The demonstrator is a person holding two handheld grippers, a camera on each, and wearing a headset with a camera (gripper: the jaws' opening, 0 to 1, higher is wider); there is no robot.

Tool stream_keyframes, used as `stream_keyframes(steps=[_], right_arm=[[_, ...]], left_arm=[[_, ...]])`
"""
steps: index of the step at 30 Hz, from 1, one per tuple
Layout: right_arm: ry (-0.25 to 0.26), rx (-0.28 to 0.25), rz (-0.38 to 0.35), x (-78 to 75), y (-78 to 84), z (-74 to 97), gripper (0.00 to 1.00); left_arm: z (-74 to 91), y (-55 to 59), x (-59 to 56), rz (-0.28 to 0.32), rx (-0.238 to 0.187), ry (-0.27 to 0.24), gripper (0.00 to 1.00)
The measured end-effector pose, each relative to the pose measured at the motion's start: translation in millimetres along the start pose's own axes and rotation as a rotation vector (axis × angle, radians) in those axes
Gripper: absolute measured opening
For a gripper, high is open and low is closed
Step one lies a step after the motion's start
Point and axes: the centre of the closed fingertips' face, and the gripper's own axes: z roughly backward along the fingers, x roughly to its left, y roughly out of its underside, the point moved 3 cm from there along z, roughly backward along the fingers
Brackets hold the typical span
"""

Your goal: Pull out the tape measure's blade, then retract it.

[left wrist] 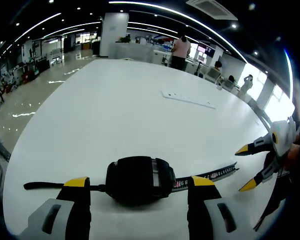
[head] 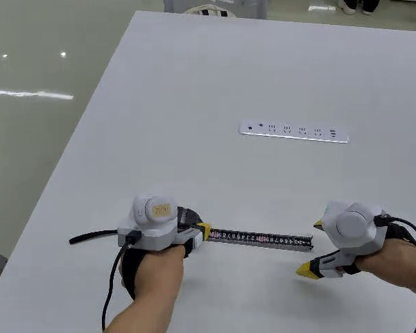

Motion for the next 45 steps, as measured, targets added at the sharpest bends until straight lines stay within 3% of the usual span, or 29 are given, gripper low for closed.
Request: stream_keyframes(steps=[17, 27, 45], right_arm=[[-0.054, 0.039, 0.106, -10.8, 5.3, -7.1, 0.56], [-0.115, 0.077, 0.180, -12.4, 8.3, -9.8, 0.49], [-0.188, 0.127, 0.324, -16.7, 8.1, -10.7, 0.28]], left_arm=[[-8.4, 0.2, -0.1, 0.008, 0.006, 0.007, 0.73], [-10.8, -1.2, 1.5, 0.015, 0.007, 0.008, 0.71], [-14.8, 3.2, 1.5, 0.033, 0.015, 0.013, 0.67]])
